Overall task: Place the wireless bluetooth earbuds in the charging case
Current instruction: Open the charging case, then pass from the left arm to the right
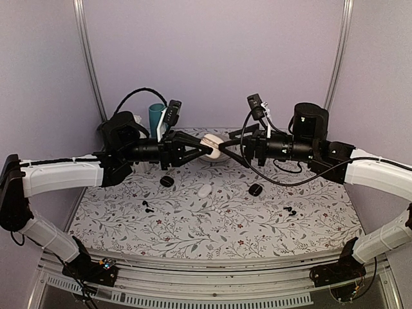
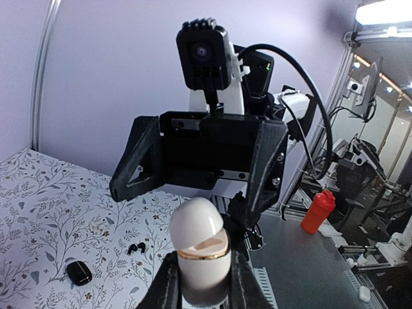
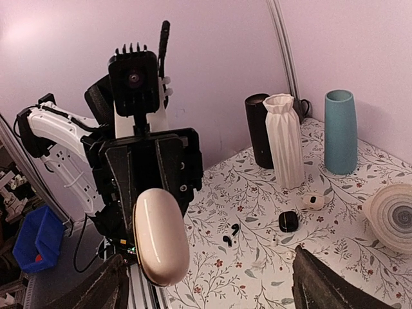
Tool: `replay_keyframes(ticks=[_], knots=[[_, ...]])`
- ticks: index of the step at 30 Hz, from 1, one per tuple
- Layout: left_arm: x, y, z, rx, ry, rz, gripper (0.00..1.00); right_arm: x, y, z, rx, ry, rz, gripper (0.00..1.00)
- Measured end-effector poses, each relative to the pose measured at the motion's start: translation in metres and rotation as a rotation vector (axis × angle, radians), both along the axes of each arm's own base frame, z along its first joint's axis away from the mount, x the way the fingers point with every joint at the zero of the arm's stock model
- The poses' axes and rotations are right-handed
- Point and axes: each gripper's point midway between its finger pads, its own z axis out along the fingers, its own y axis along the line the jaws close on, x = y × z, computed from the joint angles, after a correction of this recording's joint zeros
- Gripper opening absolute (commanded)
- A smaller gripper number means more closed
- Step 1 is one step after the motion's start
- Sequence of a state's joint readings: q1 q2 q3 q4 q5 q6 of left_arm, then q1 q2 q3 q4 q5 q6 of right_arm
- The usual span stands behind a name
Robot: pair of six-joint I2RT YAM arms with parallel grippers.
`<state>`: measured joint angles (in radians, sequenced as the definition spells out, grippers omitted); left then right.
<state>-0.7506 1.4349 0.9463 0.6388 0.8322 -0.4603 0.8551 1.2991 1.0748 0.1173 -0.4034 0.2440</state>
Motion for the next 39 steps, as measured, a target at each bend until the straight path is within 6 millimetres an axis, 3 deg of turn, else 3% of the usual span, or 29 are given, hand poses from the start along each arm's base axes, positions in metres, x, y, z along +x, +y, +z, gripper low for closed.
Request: replay_keyframes(ticks=[5, 14, 23, 39], knots=[[0.000, 0.000, 0.000, 0.000, 0.001, 0.002, 0.00, -0.008, 0.005, 0.000, -0.015, -0.027, 0.023, 0.88], [-0.004, 0.000, 0.000, 0.002, -0.003, -0.025, 0.00, 0.003, 0.001, 0.008, -0.024, -0.044, -0.048, 0.77], [-0.009, 0.000, -0.001, 0.006, -0.004, -0.049, 0.00, 0.006, 0.000, 0.010, -0.043, -0.055, -0.061, 0.73], [-0.011, -0.001, -0.005, 0.011, 0.013, -0.079, 0.00, -0.002, 0.008, -0.005, -0.100, -0.067, 0.020, 0.40]])
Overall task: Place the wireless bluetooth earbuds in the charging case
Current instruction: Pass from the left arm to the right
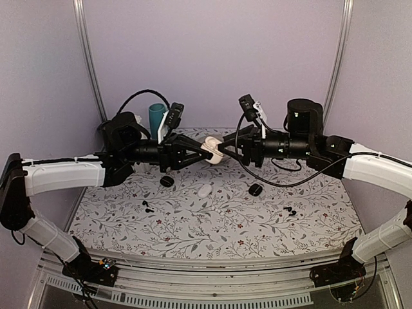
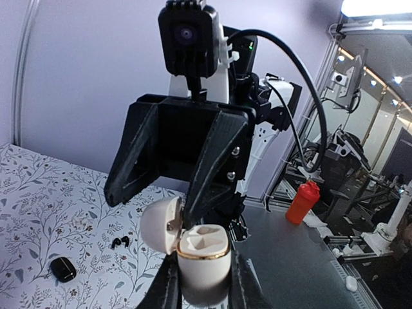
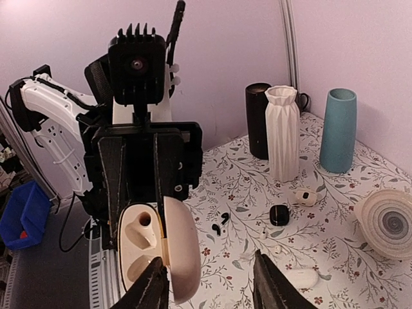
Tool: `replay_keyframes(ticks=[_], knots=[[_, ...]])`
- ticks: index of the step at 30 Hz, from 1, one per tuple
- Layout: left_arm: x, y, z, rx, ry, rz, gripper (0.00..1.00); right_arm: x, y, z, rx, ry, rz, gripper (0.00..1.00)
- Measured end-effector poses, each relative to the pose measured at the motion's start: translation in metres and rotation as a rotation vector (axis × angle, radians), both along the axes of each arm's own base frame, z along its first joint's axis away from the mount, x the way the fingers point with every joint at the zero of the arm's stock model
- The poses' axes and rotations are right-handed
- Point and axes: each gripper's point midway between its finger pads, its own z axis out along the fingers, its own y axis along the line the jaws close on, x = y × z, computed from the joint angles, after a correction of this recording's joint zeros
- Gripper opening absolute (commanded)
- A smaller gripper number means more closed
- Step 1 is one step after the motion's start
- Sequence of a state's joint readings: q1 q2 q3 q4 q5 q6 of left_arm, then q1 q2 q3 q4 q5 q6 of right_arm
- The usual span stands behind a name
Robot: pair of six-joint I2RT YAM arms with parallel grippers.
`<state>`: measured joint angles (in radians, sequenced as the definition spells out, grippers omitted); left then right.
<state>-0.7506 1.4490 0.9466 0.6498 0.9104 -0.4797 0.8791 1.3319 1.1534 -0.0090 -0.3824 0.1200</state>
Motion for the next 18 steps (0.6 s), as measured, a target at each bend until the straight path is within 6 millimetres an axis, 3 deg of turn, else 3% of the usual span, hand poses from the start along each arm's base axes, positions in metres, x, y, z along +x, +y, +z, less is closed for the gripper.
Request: replay_keyframes(ticks=[8, 15, 18], knots=[[0.001, -0.001, -0.002, 0.006, 0.000, 0.004, 0.00, -0.010, 0.005, 0.005, 0.023, 0.049, 0.060, 0.22], [0.001, -0.001, -0.003, 0.005, -0.009, 0.004, 0.00, -0.012, 0.010, 0.009, 0.028, 0.096, 0.088, 0.20], [0.001, 0.000, -0.001, 0.000, -0.019, 0.002, 0.00, -0.013, 0.010, 0.012, 0.033, 0.102, 0.095, 0.12]])
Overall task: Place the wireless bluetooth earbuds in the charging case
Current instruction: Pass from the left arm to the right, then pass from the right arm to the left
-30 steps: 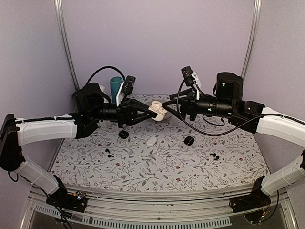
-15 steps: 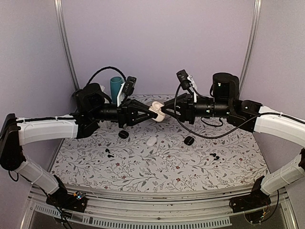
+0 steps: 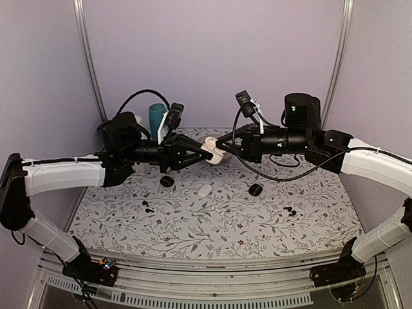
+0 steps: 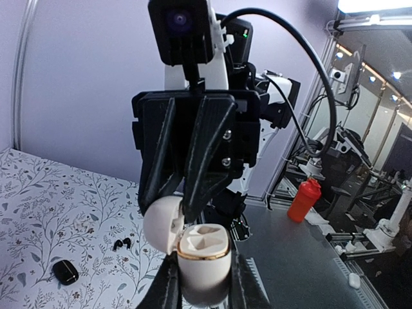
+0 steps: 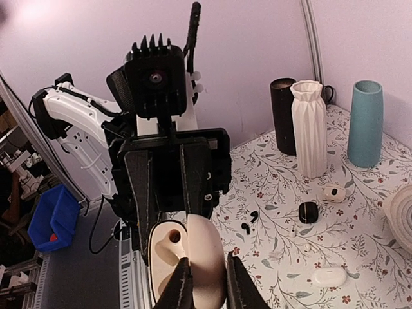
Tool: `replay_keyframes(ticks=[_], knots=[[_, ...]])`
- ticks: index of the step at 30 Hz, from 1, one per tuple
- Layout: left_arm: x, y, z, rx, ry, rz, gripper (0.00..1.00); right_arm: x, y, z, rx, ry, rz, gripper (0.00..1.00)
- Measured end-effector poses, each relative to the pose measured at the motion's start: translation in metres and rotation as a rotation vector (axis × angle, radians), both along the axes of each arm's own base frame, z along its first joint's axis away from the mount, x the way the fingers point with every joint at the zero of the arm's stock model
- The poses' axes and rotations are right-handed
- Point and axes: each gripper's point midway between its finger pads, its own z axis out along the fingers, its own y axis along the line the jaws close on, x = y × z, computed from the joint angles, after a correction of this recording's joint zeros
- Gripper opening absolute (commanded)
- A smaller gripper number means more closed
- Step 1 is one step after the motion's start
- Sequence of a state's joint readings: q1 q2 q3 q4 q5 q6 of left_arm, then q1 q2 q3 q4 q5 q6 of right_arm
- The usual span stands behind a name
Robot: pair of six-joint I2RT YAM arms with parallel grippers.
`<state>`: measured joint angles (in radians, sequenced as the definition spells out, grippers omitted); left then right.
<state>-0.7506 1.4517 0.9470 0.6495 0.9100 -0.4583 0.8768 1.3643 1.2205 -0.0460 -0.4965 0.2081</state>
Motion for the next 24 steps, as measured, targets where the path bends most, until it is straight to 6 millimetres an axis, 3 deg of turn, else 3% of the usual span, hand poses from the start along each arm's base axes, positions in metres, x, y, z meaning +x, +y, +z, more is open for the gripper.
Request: replay_keyframes(ticks=[8, 16, 21, 24], knots=[[-0.0030, 0.0012, 0.0026, -0.005, -0.010, -0.011, 0.01, 0.0006, 0.0012, -0.0016, 0.000, 0.020, 0.006, 0.04], [-0.0032, 0.0013, 0.0022, -0.004, -0.023, -0.010, 0.31, 0.0012, 0.0009, -0.0019, -0.003, 0.017, 0.001, 0.03], [-0.0004, 0.0008, -0.0008, 0.007, -0.017, 0.005, 0.41, 0.0036, 0.0000, -0.0016, -0.013, -0.021, -0.013, 0.03], [0.0007, 0.0005, -0.0032, 0.016, -0.011, 0.011, 0.42, 0.0048, -0.0010, -0.0002, -0.016, -0.049, -0.021, 0.03]])
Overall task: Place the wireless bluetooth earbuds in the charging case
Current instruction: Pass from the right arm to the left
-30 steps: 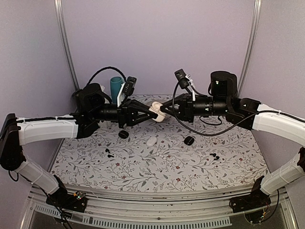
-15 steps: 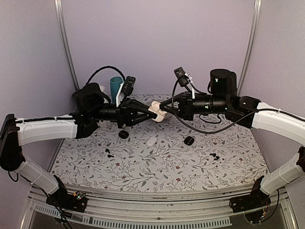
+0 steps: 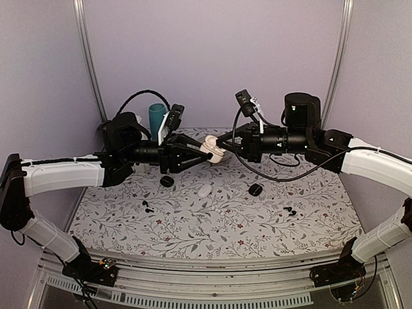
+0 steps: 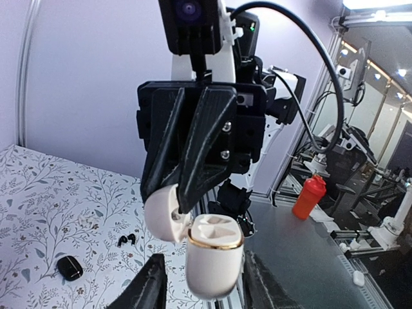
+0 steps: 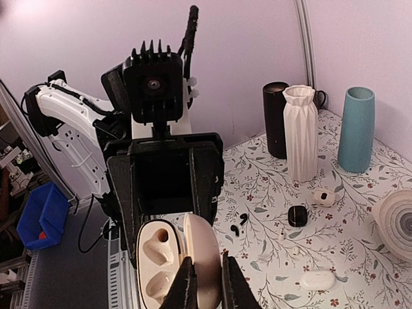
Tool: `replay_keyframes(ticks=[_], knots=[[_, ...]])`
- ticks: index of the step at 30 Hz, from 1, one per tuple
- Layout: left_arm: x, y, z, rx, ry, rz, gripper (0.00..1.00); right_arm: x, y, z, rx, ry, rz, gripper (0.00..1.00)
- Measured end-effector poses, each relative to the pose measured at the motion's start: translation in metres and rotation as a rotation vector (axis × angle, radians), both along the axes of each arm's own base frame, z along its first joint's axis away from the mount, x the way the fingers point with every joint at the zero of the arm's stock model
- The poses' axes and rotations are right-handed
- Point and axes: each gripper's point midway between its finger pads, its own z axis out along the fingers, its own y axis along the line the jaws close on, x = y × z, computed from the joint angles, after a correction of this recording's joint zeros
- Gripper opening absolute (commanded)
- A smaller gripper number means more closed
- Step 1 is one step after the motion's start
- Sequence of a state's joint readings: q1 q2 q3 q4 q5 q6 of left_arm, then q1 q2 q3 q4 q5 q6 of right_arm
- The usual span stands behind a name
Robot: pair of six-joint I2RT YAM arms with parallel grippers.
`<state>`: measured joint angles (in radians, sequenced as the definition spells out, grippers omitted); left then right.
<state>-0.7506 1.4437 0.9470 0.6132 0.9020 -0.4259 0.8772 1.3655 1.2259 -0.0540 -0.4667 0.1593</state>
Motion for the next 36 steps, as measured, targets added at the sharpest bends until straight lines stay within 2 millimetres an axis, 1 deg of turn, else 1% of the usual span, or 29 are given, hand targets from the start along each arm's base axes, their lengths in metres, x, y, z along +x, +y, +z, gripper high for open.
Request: replay_keyframes(ticks=[5, 12, 17, 19, 21, 25, 27, 28, 30, 31, 33, 36], knots=[[0.0005, -0.0001, -0.0013, 0.004, -0.001, 0.003, 0.41, 0.0026, -0.0010, 0.0004, -0.007, -0.029, -0.012, 0.03], [0.0002, -0.0001, -0.0012, 0.004, -0.003, 0.001, 0.29, 0.0038, -0.0014, -0.0003, -0.014, -0.045, -0.017, 0.03], [0.0002, -0.0001, -0.0012, 0.004, -0.005, 0.001, 0.25, 0.0038, -0.0016, -0.0019, -0.019, -0.041, -0.017, 0.03], [0.0001, -0.0002, -0.0012, 0.004, -0.007, 0.001, 0.22, 0.0039, -0.0017, -0.0015, -0.021, -0.038, -0.019, 0.03], [-0.0004, 0.0000, -0.0005, 0.002, -0.010, 0.001, 0.21, 0.0040, -0.0018, 0.0000, -0.022, -0.038, -0.019, 0.03], [-0.0016, 0.0007, 0.0013, 0.000, -0.014, 0.001, 0.11, 0.0041, -0.0017, 0.0006, -0.020, -0.036, -0.020, 0.04], [-0.0016, 0.0007, 0.0009, 0.002, -0.013, 0.002, 0.02, 0.0042, -0.0016, 0.0000, -0.022, -0.035, -0.020, 0.04], [-0.0015, 0.0007, 0.0003, 0.004, -0.012, 0.002, 0.00, 0.0042, -0.0015, -0.0006, -0.023, -0.034, -0.019, 0.05], [-0.0010, 0.0006, -0.0012, 0.010, -0.009, 0.004, 0.00, 0.0043, -0.0014, -0.0019, -0.027, -0.030, -0.020, 0.11], [-0.0009, 0.0004, -0.0017, 0.012, -0.010, 0.005, 0.00, 0.0044, -0.0013, -0.0023, -0.028, -0.029, -0.020, 0.16], [-0.0008, 0.0001, -0.0027, 0.015, -0.014, 0.008, 0.00, 0.0047, -0.0013, -0.0030, -0.029, -0.023, -0.022, 0.32], [-0.0008, -0.0018, -0.0053, 0.024, -0.026, 0.019, 0.00, 0.0083, -0.0019, -0.0034, -0.029, -0.010, -0.044, 0.54]])
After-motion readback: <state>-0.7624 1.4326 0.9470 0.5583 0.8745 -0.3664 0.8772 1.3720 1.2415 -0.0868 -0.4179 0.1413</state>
